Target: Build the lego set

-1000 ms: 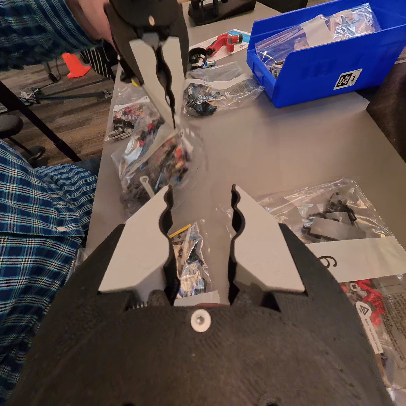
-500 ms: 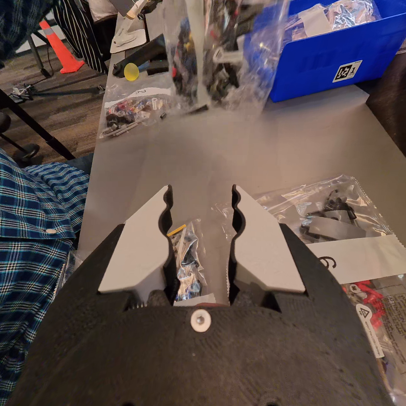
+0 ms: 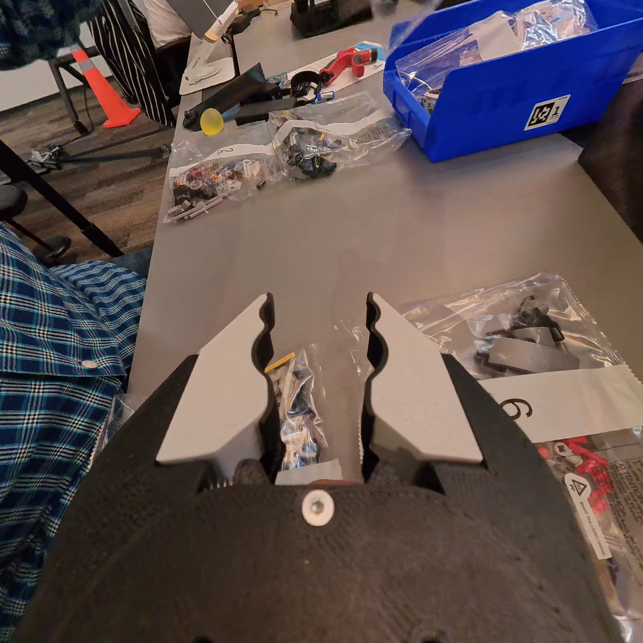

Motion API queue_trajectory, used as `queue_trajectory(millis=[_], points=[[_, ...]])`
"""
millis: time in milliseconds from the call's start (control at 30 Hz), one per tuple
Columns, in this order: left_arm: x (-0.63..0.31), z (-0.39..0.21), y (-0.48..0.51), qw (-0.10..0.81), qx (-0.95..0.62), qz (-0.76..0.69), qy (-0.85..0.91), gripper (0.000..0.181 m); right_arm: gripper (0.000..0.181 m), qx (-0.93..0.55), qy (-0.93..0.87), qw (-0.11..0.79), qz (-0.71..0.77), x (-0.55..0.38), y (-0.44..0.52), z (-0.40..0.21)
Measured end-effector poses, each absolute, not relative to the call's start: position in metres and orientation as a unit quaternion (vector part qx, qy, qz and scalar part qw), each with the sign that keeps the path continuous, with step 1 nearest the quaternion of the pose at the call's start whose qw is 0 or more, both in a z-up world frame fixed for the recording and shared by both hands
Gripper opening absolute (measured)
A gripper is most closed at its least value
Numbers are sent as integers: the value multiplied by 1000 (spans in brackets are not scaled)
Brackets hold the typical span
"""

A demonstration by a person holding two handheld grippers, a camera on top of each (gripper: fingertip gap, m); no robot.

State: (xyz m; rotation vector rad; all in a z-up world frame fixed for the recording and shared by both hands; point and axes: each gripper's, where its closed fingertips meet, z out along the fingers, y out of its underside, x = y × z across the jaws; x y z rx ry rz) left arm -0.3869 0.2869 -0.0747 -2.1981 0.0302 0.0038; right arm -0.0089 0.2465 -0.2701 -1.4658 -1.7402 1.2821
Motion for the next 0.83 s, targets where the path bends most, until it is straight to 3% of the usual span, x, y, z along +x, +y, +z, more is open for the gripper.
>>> queue_trajectory(millis=[33, 633, 833], points=[[-397, -77, 295, 455, -891, 5, -3, 0, 51, -542, -642, 262, 474, -9, 247, -271], [-476, -240, 369, 367, -892, -99, -245, 0, 51, -547, -627, 247, 496, -7, 249, -279], [-480, -271, 370, 361, -905, -63, -214, 0, 51, -553, -627, 247, 490, -2, 255, -282]])
